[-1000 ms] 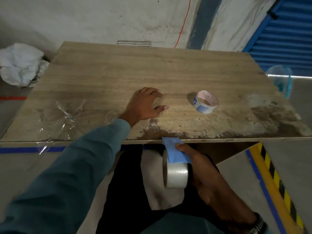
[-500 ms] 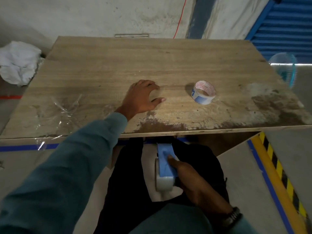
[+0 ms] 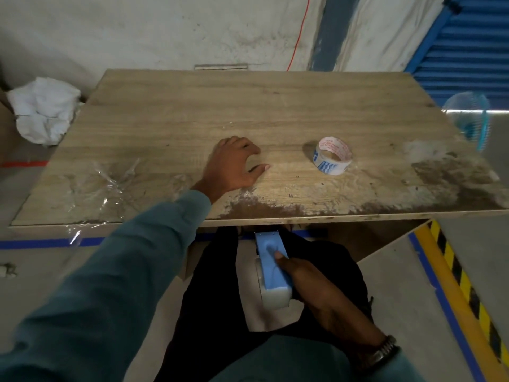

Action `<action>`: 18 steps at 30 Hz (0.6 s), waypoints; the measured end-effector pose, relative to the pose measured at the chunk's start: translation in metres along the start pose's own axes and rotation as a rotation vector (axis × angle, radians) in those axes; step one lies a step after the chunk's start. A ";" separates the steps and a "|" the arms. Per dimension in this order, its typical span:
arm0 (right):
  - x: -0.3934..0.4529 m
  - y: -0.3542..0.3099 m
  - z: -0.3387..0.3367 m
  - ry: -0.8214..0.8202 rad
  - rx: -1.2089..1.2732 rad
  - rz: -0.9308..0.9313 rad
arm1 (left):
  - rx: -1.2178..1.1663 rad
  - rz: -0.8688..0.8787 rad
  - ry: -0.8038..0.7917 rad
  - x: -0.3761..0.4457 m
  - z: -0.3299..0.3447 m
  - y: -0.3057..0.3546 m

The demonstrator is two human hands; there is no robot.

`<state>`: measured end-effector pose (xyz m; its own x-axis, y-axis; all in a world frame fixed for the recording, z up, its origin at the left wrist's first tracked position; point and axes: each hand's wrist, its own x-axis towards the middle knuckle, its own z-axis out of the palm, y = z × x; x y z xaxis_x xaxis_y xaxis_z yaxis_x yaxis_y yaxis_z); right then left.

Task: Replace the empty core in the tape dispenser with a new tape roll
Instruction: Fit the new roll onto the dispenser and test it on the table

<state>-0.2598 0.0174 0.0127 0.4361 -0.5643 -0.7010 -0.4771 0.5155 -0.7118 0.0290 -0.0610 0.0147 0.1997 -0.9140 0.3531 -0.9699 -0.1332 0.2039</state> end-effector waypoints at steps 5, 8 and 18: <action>-0.015 -0.012 -0.011 0.011 0.175 0.010 | -0.118 0.008 0.114 -0.021 -0.001 0.010; -0.021 -0.027 -0.017 0.020 0.305 -0.037 | -0.359 -0.181 0.238 -0.045 -0.015 0.036; -0.039 -0.064 0.006 0.202 -0.169 -0.607 | -1.593 -0.889 -0.130 -0.143 -0.084 0.167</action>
<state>-0.2416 0.0107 0.0852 0.5216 -0.8410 -0.1439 -0.3121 -0.0311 -0.9495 -0.1499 0.0793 0.0754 0.4359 -0.8150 -0.3818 0.4622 -0.1613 0.8720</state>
